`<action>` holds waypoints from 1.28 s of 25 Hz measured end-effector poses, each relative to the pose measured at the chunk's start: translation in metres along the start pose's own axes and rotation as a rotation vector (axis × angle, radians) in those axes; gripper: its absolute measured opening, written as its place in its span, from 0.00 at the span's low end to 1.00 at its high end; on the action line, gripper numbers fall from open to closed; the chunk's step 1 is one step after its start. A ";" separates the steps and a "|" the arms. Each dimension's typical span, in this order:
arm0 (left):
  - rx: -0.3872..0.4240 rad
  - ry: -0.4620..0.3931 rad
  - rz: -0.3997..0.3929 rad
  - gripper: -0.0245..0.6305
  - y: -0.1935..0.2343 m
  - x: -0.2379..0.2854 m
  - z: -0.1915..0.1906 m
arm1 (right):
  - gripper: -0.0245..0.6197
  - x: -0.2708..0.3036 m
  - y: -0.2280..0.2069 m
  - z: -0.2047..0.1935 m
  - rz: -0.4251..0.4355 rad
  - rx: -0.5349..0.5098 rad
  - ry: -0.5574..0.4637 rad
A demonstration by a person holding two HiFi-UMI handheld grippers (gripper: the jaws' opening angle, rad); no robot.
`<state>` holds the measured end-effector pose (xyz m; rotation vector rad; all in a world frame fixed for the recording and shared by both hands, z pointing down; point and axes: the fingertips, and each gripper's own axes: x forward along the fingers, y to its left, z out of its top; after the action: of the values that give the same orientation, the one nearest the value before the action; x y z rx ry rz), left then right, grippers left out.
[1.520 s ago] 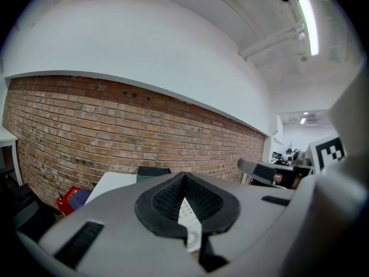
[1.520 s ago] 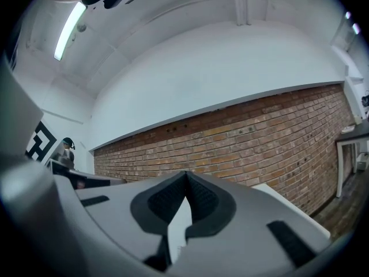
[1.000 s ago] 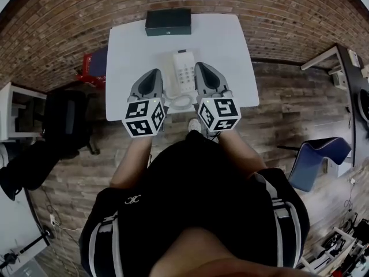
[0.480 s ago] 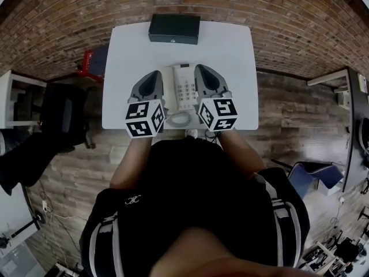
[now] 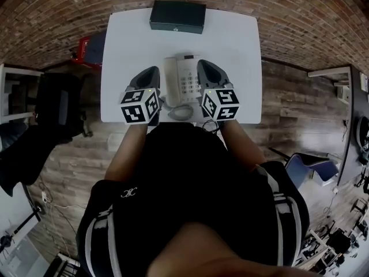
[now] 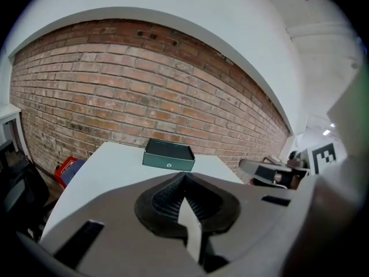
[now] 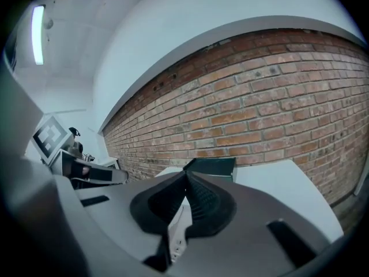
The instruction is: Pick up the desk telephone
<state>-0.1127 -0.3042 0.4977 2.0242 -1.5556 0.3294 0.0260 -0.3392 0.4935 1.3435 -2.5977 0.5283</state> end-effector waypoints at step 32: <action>-0.584 0.350 -0.567 0.49 0.033 0.074 -0.114 | 0.32 0.031 -0.068 -0.139 0.225 0.428 0.383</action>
<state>-0.1056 -0.3052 0.6375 1.7199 -0.7060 -0.0047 0.0617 -0.3445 0.6474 0.9221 -2.4006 1.2971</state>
